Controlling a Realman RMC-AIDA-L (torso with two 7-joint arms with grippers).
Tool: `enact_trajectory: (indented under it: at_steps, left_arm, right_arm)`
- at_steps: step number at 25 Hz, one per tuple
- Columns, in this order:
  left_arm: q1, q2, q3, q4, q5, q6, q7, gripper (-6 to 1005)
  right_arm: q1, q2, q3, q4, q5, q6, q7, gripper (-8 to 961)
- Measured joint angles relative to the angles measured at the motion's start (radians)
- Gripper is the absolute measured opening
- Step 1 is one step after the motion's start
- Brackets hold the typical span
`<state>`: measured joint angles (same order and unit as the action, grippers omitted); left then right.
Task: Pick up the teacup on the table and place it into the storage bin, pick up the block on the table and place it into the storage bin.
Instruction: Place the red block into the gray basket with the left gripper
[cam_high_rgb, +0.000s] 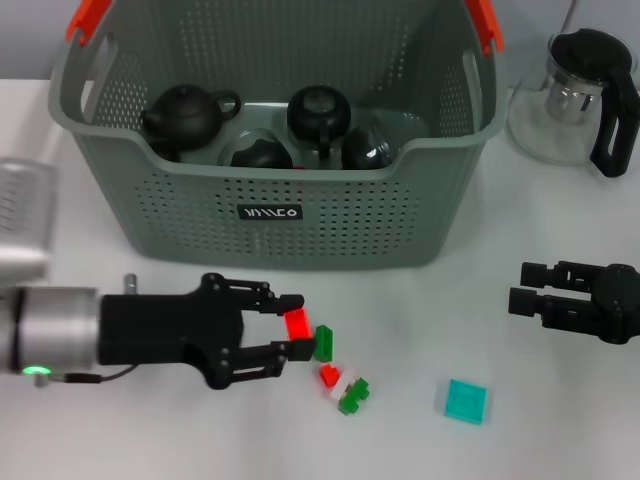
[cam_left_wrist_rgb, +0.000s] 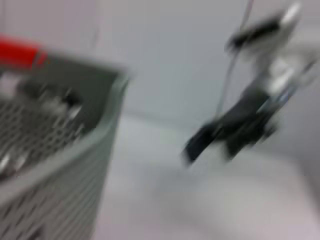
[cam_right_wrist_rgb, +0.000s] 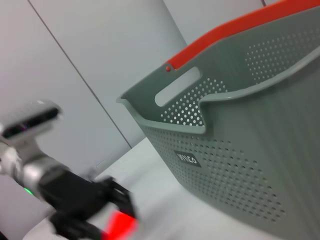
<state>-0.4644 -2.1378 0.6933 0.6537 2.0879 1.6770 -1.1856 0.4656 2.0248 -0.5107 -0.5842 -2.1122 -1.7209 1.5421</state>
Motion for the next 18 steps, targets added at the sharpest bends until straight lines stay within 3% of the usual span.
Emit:
enact_trajectory:
  at_steps: [4, 7, 13, 18]
  left_arm:
    - [-0.045, 0.039, -0.133, -0.005, -0.022, 0.263, -0.077, 474]
    - [-0.085, 0.066, -0.192, -0.029, -0.11, 0.364, -0.162, 473]
    - [-0.165, 0.076, -0.207, -0.027, -0.348, 0.329, -0.302, 473]
    - [-0.269, 0.101, -0.177, 0.098, -0.375, 0.102, -0.519, 481]
  right_arm:
    - [0.002, 0.0, 0.0, 0.0, 0.0, 0.0, 0.0, 686]
    - [0.003, -0.001, -0.001, 0.0, 0.0, 0.001, 0.001, 686]
    - [0.01, 0.0, -0.003, 0.0, 0.0, 0.009, -0.003, 684]
    - [0.012, 0.0, -0.006, -0.001, 0.0, 0.011, -0.001, 684]
